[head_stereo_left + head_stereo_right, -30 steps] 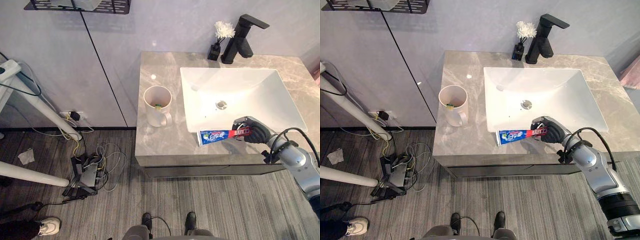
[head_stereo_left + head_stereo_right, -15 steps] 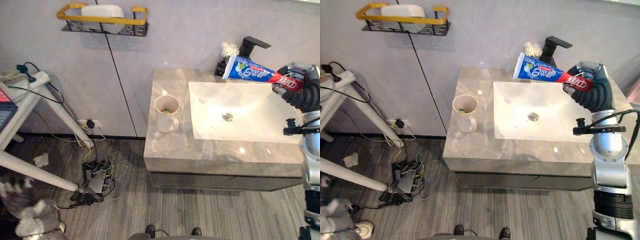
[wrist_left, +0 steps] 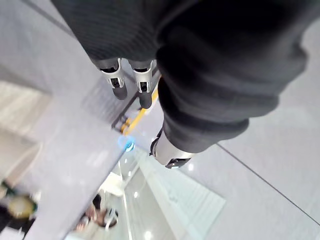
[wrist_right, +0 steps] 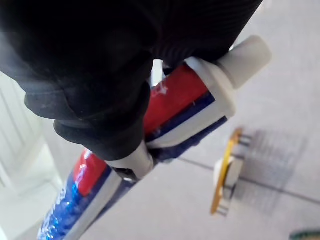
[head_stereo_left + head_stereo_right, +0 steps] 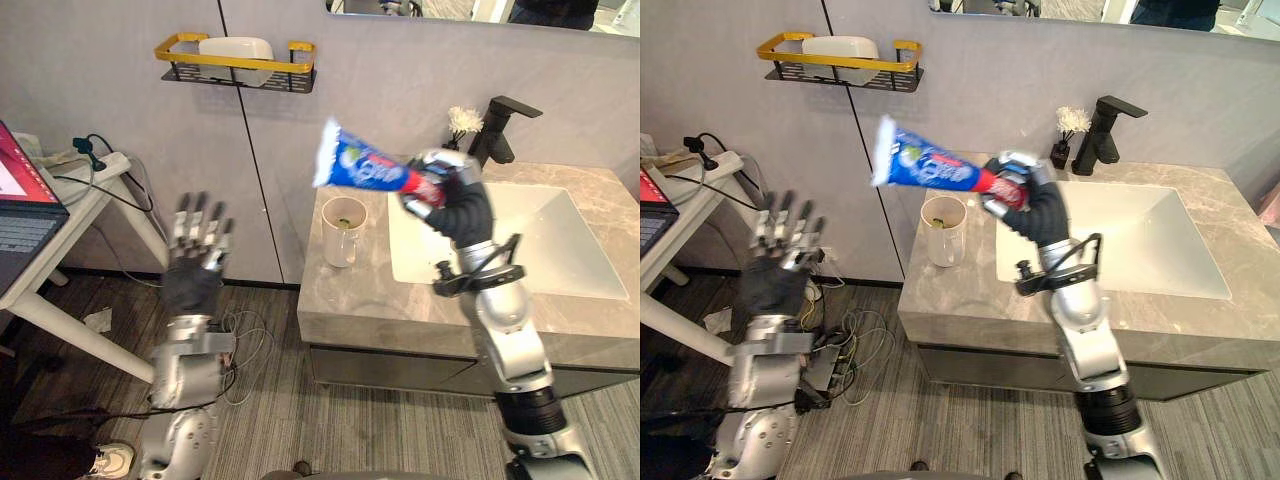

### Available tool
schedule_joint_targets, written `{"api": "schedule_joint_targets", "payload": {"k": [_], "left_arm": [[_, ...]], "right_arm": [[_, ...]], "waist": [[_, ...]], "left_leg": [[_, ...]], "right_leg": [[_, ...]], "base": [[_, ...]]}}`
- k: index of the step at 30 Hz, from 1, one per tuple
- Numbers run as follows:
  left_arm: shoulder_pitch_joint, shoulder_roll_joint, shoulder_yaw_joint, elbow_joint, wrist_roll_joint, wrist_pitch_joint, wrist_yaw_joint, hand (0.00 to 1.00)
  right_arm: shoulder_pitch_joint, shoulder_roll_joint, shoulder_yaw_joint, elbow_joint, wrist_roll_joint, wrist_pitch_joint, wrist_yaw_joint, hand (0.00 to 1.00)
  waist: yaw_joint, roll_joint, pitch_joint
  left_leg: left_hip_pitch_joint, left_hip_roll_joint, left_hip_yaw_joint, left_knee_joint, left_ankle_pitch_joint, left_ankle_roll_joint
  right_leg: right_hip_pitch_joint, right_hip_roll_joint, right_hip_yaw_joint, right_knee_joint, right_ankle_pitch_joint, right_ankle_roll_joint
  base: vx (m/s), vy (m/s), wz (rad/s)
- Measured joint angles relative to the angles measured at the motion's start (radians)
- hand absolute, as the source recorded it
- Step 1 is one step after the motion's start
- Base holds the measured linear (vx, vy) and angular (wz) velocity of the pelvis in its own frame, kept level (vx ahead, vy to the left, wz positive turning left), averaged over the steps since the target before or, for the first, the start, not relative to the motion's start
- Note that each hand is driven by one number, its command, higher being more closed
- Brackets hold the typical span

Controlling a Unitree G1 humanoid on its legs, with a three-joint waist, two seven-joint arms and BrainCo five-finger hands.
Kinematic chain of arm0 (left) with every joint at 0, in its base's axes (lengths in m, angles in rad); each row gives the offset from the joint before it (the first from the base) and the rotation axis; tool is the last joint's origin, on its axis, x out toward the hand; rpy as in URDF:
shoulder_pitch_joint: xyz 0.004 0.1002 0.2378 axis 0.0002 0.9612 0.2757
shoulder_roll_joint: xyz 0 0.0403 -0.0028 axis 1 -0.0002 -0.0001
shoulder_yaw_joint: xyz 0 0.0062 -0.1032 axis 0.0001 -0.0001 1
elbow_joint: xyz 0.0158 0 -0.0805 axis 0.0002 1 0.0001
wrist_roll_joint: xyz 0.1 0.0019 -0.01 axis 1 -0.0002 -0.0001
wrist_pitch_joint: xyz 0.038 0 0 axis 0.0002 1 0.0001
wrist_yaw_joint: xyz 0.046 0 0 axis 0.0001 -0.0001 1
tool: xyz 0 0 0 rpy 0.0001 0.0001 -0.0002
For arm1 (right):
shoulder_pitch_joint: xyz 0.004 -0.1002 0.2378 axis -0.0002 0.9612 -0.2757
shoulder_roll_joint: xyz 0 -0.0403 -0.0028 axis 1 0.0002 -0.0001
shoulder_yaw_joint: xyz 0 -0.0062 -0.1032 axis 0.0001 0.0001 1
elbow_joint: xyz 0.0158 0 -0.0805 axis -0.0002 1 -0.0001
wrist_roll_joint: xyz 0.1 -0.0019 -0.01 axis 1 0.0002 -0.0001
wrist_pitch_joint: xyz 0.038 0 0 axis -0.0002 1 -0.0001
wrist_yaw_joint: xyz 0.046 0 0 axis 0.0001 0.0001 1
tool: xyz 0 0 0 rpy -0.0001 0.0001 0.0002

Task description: Organize washtable

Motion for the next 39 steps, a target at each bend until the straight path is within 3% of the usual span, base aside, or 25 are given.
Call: {"api": "schedule_joint_targets", "payload": {"k": [4, 9, 32, 39], "left_arm": [[-0.058, -0.001, -0.078, -0.003, 0.024, 0.019, 0.002, 0.0], [-0.068, -0.003, -0.088, -0.004, 0.059, 0.019, 0.009, 0.0], [-0.015, -0.008, -0.1, -0.151, 0.075, 0.02, -0.02, 0.0], [0.0, -0.007, -0.104, -0.151, -0.001, 0.039, -0.064, 0.0]], "right_arm": [[0.0, 0.089, 0.092, -0.026, -0.031, 0.015, -0.003, 1.0], [0.0, 0.118, 0.152, -0.084, -0.1, 0.018, -0.002, 1.0], [0.064, 0.13, 0.132, -0.076, -0.118, 0.033, 0.001, 1.0], [0.089, 0.13, 0.102, -0.074, -0.115, 0.05, 0.006, 1.0]], "waist": [[0.0, 0.001, 0.0], [-0.001, 0.001, 0.0], [-0.005, 0.006, -0.012], [-0.007, 0.004, -0.014]], "left_leg": [[0.009, 0.0, 0.0, 0.0, 0.003, 0.0], [0.016, -0.001, 0.003, -0.008, 0.012, -0.002], [0.053, 0.0, 0.003, -0.086, 0.057, -0.006], [0.071, 0.001, 0.006, -0.122, 0.078, -0.007]], "right_leg": [[0.01, 0.001, 0.0, 0.0, -0.001, -0.002], [0.011, 0.0, 0.002, 0.002, -0.004, -0.005], [0.011, 0.004, 0.001, -0.001, -0.004, -0.006], [0.011, 0.005, 0.004, 0.0, -0.004, -0.006]], "base": [[-0.05, -0.004, 0.0], [-0.04, 0.0, -0.02], [0.0, 0.0, 0.0], [-0.01, 0.001, -0.01]]}}
